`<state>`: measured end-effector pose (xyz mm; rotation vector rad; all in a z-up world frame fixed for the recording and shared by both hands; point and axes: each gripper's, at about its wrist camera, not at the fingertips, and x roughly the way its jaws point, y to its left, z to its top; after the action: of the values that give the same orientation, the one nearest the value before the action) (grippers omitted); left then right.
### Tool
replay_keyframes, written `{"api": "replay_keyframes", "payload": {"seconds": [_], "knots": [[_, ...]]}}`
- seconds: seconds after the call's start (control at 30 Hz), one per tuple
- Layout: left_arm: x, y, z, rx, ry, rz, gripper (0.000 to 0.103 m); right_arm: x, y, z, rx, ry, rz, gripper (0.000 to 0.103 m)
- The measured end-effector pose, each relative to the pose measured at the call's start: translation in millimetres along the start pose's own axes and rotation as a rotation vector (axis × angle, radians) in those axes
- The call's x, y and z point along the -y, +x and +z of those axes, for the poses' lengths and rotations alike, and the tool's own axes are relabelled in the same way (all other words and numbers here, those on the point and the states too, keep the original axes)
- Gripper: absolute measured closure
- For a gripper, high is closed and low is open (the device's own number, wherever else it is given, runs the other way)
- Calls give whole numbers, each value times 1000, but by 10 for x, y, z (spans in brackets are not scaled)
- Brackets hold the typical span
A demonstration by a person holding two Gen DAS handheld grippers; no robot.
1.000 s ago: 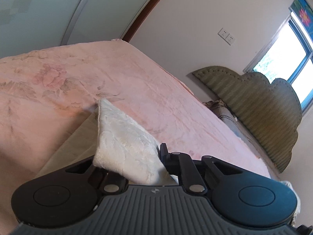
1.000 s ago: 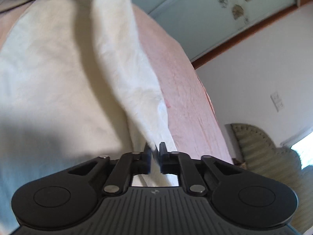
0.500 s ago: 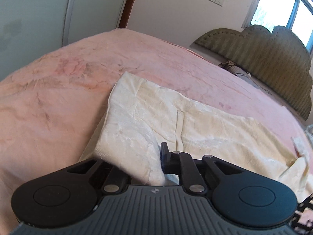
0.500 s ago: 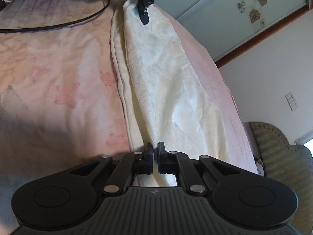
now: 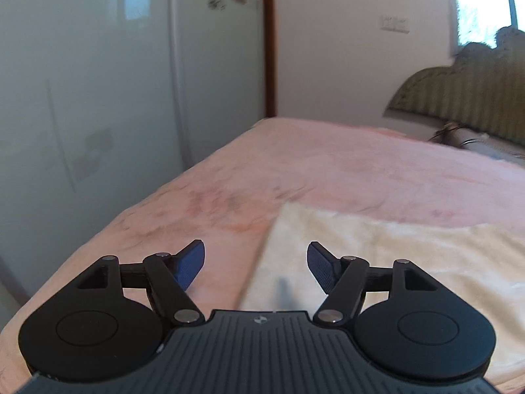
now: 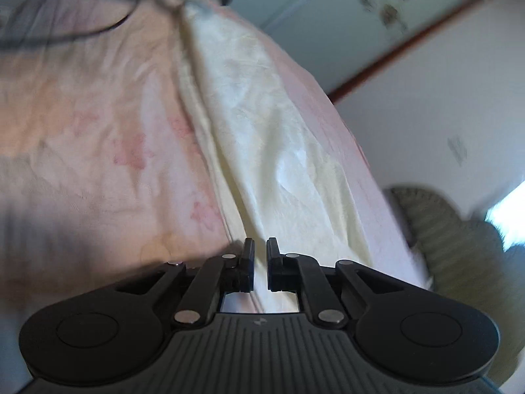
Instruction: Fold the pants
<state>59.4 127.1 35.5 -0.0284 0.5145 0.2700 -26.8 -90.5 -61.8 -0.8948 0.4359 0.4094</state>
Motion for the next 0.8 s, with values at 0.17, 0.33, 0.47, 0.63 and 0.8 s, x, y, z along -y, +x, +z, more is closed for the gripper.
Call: {"api": "replay_keyframes", "payload": {"seconds": [0.17, 0.33, 0.47, 0.63, 0.8], "knots": [[855, -224, -7, 18, 172, -306, 29, 666, -136, -565, -139, 404, -176, 96], [1836, -487, -270, 21, 402, -634, 28, 1025, -208, -1398, -343, 727, -246, 96], [2469, -721, -578, 84, 578, -816, 26, 1218, -591, -1620, -221, 924, -296, 96], [2956, -756, -906, 101, 699, -880, 26, 1700, -515, -1955, -265, 969, -411, 96], [3149, -626, -1070, 61, 716, -909, 26, 2238, -342, -2610, -305, 1151, -556, 75]]}}
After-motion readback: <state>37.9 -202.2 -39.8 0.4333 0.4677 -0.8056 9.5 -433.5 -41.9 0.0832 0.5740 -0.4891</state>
